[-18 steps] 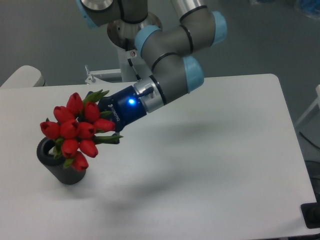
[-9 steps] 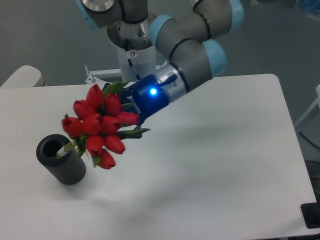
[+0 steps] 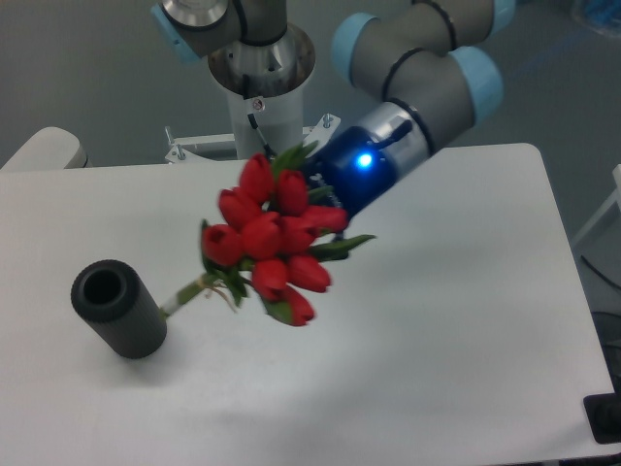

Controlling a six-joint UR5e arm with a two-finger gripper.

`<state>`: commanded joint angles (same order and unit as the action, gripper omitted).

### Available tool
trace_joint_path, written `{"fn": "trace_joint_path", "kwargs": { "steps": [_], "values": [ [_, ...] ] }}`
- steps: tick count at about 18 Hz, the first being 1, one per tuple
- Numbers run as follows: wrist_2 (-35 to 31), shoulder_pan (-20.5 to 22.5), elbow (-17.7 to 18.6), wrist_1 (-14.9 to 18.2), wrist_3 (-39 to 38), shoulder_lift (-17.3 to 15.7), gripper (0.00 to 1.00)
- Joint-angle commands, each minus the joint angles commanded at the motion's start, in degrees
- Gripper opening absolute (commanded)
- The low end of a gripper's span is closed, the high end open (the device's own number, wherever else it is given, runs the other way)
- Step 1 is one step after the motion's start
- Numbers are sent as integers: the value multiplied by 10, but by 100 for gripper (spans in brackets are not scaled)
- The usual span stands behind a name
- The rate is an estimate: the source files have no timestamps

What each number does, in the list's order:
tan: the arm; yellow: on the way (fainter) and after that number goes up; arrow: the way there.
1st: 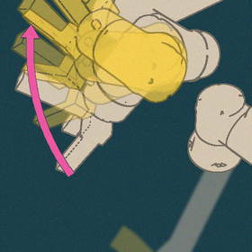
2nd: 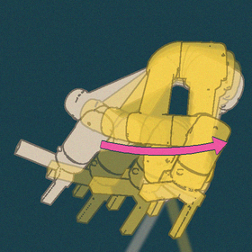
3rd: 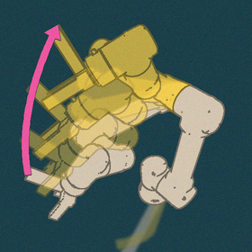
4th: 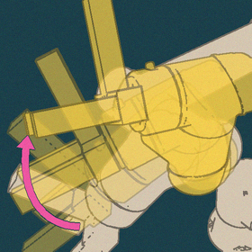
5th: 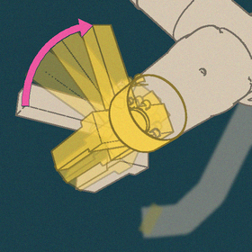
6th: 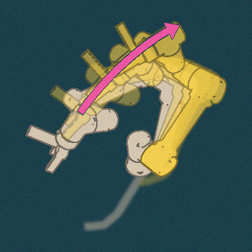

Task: Pick up the flowers from the vase
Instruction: 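Carry the tulip bouquet away from the vase and hold it aloft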

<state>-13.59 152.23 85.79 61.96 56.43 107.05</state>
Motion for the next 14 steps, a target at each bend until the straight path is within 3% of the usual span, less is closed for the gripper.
{"fn": "trace_joint_path", "kwargs": {
  "steps": [2,9,14],
  "values": [
    [-79,0,-13,0,2,4,0],
    [-259,11,-11,0,55,11,0],
    [-400,-10,-12,8,59,11,0]
  ]
}}
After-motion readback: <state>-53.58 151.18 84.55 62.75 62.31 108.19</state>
